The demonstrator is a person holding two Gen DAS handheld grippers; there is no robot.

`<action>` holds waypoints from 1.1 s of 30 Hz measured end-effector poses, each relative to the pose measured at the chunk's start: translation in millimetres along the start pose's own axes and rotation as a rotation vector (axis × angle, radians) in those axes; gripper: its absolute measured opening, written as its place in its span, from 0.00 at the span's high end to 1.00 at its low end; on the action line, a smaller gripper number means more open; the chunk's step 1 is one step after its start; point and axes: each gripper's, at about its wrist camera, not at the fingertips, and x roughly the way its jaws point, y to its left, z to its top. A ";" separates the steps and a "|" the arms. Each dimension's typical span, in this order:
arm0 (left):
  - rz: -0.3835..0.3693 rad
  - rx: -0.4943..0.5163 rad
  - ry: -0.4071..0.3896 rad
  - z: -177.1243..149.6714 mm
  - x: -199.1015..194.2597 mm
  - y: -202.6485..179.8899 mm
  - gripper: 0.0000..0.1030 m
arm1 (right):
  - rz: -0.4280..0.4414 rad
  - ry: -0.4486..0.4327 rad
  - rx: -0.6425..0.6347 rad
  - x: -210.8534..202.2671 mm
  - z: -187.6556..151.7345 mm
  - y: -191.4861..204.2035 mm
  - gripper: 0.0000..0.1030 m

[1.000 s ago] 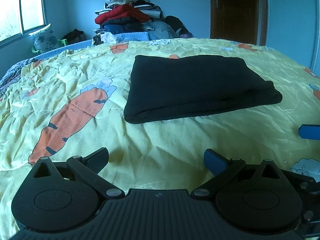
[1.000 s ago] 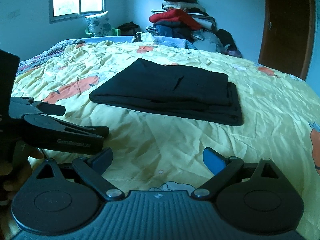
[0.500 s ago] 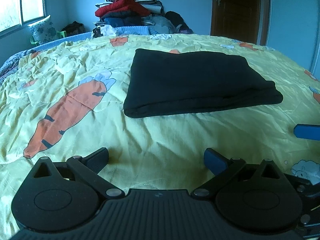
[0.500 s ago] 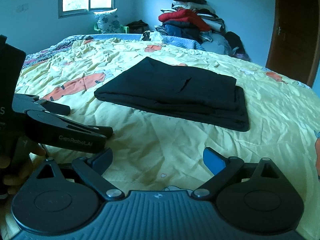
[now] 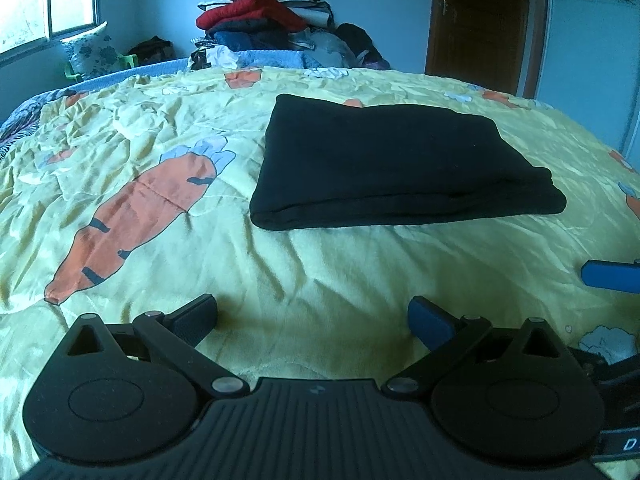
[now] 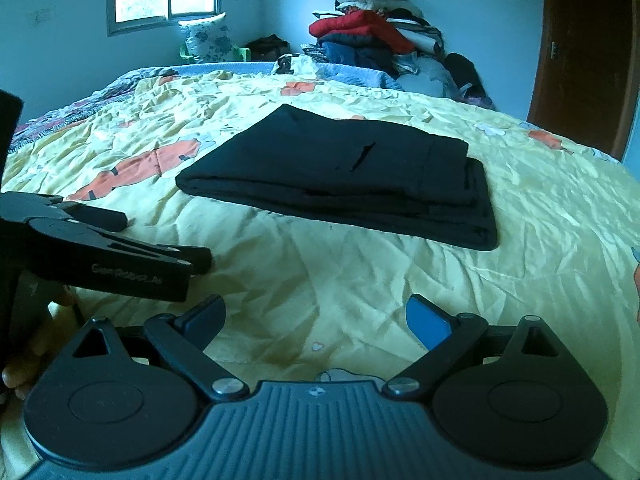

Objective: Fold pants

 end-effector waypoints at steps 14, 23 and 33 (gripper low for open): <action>0.067 0.004 -0.028 -3.3 -4.7 0.7 0.00 | -0.126 0.029 0.109 5.1 -7.2 -21.4 0.05; 0.061 -0.007 -0.025 -3.8 -4.0 0.7 0.00 | -0.127 0.039 0.107 8.6 -7.9 -20.3 0.00; 0.047 -0.034 -0.017 -4.1 -3.2 3.8 0.00 | -0.155 0.040 0.128 13.5 -4.6 -21.8 0.00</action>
